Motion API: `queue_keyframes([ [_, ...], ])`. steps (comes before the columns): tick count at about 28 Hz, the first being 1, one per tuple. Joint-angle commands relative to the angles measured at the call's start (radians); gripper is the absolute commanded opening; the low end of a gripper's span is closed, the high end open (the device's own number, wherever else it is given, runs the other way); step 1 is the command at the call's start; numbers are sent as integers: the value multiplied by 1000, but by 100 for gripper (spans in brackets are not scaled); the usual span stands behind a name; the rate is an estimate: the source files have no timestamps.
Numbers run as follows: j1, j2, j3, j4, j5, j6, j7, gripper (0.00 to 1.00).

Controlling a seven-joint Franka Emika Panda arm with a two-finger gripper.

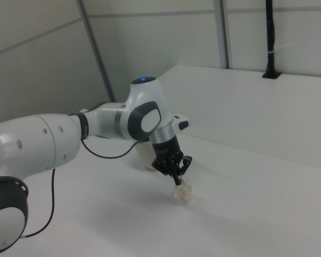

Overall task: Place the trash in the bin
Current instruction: 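Lift the paper ball and carry it over the cream bin's opening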

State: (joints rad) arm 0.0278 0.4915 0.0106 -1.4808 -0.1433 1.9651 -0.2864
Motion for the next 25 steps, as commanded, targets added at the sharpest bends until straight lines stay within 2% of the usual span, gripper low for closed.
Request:
queue_keyframes([
  [1,0,-106,-12,-27,-4,-51,-8,0],
  [6,4,-155,-5,-26,14,-57,-5,0],
  [8,6,-183,-3,-21,63,-49,-7,0],
  [12,12,-188,-1,16,168,-43,-7,0],
  [13,14,-186,-1,17,212,-28,-7,0],
  [15,29,-186,2,17,244,9,-7,0],
  [20,76,-174,5,17,280,173,39,0],
  [25,130,-119,5,16,271,346,139,0],
])
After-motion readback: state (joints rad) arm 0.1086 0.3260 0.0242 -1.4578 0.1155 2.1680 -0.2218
